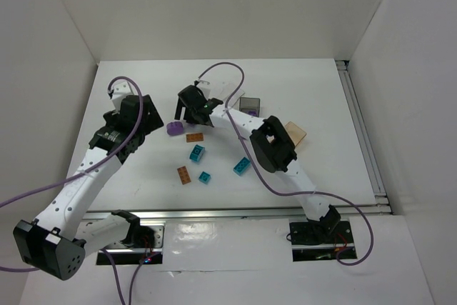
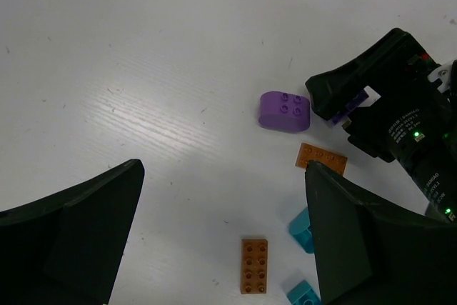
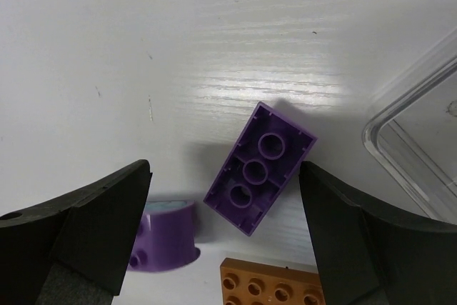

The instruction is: Sort the legos into containers by color

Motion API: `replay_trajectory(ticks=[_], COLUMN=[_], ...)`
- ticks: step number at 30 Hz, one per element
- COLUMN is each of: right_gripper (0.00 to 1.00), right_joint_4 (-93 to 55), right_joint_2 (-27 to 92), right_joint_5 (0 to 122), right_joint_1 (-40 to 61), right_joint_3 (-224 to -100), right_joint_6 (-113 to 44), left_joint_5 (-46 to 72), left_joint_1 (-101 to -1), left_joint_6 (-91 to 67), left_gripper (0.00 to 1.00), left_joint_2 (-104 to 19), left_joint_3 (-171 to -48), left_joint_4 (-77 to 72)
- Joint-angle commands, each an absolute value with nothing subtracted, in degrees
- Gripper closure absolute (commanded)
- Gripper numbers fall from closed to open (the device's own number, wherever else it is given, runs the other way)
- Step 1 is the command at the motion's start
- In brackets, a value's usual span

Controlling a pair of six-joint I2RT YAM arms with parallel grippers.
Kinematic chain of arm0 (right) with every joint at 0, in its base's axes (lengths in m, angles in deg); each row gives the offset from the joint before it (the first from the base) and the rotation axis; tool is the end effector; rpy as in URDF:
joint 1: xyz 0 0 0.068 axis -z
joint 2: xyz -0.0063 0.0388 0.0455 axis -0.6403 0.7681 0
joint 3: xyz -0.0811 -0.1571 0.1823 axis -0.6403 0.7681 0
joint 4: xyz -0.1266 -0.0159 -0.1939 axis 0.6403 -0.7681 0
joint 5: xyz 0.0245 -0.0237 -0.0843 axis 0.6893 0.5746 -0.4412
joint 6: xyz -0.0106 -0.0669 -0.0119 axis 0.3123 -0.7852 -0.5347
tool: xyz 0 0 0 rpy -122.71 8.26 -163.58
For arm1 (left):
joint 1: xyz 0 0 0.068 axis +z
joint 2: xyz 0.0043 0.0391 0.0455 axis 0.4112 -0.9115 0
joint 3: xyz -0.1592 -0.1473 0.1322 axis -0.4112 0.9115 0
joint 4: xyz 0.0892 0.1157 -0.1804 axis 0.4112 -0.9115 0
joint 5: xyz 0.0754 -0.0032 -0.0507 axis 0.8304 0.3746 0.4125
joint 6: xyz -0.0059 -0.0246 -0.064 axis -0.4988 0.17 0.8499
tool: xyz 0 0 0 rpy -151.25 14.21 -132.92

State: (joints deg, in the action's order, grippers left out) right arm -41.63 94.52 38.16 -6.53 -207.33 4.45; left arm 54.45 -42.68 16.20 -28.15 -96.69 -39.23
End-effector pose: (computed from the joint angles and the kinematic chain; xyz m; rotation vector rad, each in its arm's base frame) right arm 0.3731 0.3700 0.1474 0.1184 2.3707 0.4861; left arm 0.2118 -0.0383 0.3097 -0.6934 1.9702 0.0309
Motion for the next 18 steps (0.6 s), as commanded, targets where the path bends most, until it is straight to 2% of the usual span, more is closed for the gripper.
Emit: replay_trajectory(ticks=[1,8,11,17,18], right_gripper=[0.08,0.1,0.22,0.35,0.4], right_joint_4=[-46.2,-45.5,-47.85,-51.82,-51.82], right_joint_2=[97.33,95.84,96.36,100.23,100.23], right_joint_5=[36.55,35.41,33.57,29.35,29.34], right_joint_1=[-5.27,-4.22,-5.0,-7.12,-7.73], right_joint_3=[-208.56,-207.5,-209.78,-213.3,-213.3], right_joint_6=[3.29,2.77,1.97,-0.22,-0.22], left_joint_5=[54.06,53.53,53.53,53.53,53.53], left_joint_1=[-42.3,-42.3,-42.3,-42.3,-42.3], left_joint_6=[14.32,14.32,14.32,14.32,14.32], left_gripper=[0.0,0.0,0.0,0.0,0.0], left_joint_2=[-28.09,-28.62,-28.62,-28.62,-28.62], left_joint_3=[-97.37,-97.37,-97.37,-96.84,-96.84], left_joint_4=[-37.83,-37.3,-37.3,-37.3,-37.3])
